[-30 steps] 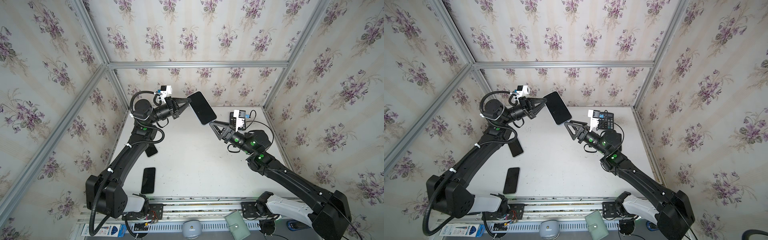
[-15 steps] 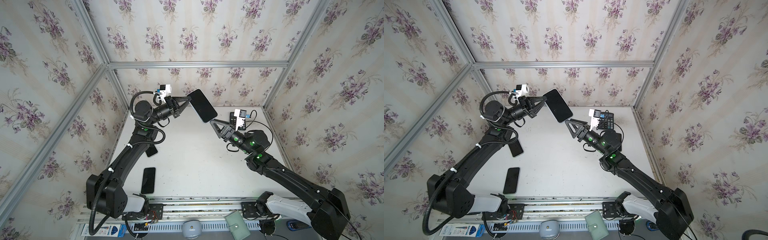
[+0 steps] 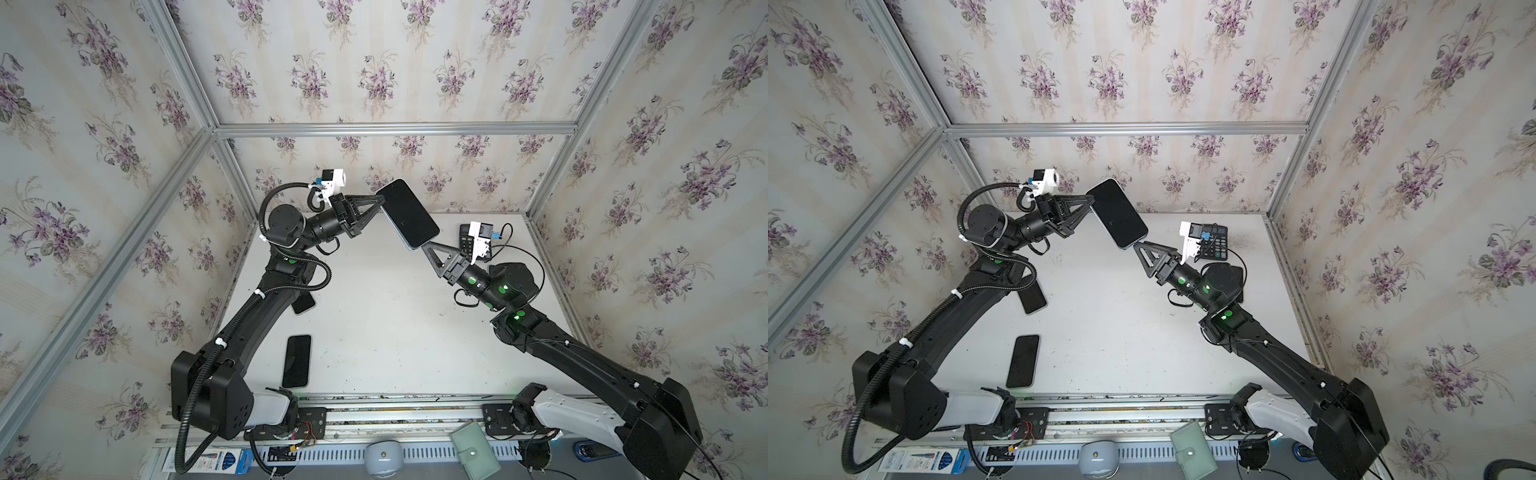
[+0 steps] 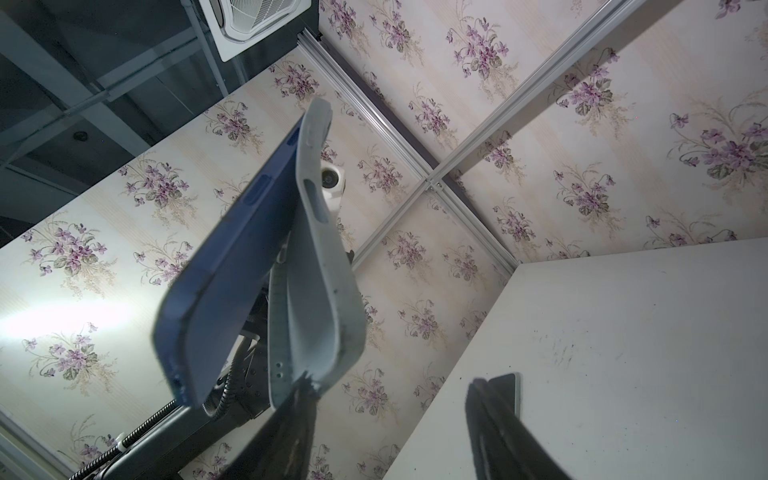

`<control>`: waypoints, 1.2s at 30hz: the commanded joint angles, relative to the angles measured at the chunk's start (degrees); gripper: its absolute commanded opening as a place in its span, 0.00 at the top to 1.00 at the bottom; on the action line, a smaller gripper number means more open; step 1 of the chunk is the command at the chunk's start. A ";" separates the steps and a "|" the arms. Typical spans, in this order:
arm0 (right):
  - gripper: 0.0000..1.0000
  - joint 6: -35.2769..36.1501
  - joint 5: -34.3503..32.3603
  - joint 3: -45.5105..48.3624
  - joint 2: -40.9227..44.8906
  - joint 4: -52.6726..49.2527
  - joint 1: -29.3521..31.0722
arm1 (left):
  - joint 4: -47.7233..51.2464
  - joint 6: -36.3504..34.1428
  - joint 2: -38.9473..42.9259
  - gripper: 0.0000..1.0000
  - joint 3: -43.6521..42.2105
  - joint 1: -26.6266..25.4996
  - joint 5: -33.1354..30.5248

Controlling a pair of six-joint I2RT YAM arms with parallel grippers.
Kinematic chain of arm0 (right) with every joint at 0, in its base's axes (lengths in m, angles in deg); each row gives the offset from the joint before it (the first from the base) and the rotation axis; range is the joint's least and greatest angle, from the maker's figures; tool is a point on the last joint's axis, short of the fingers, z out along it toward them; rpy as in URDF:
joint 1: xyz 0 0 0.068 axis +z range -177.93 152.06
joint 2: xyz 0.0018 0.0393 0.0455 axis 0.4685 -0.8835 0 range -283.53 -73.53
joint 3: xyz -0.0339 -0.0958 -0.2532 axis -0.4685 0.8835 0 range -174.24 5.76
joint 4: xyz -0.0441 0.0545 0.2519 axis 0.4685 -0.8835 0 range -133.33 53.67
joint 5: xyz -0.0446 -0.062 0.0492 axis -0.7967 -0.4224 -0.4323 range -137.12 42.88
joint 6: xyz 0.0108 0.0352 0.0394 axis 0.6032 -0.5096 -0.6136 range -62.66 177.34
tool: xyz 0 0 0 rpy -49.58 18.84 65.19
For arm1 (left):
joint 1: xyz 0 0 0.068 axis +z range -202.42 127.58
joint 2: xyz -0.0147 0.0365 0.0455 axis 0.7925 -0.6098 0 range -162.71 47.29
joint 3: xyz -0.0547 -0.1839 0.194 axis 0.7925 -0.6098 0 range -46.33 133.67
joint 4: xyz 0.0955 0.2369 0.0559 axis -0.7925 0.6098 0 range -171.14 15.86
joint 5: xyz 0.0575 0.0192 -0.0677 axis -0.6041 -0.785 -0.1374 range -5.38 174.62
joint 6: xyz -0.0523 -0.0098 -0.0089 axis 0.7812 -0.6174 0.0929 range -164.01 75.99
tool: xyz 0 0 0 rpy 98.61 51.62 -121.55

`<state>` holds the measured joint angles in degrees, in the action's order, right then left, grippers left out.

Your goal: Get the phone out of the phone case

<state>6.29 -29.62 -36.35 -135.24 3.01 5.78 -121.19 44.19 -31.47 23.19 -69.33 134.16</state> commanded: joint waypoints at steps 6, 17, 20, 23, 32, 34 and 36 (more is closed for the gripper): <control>0.43 -2.26 -3.26 2.06 1.72 1.42 -0.15 | -3.89 2.59 0.52 1.00 -1.62 -0.41 3.64; 0.44 -3.69 -3.69 2.69 1.95 1.69 -0.19 | -4.13 0.17 0.19 1.00 -1.08 -1.80 4.87; 0.44 -4.70 -4.14 3.62 2.11 3.05 -0.14 | -4.27 -0.13 0.29 1.00 -1.48 -1.81 4.91; 0.43 -5.20 -4.17 4.12 2.21 3.76 -0.15 | -4.31 -0.22 0.11 1.00 -1.92 -1.86 4.78; 0.39 -7.44 -4.66 5.88 2.08 6.64 -0.31 | -4.37 -0.73 -0.34 1.00 -2.89 -1.81 4.69; 0.38 -7.77 -4.41 5.89 1.80 7.05 -0.32 | -4.34 -0.84 -0.38 1.00 -3.15 -1.81 4.69; 0.36 -8.08 -4.31 5.94 1.44 7.98 -0.34 | -4.37 -0.84 -0.50 1.00 -3.43 -1.81 4.74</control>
<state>-0.37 -31.96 -30.32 -133.39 6.92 5.58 -121.83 41.99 -31.97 20.02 -70.92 134.59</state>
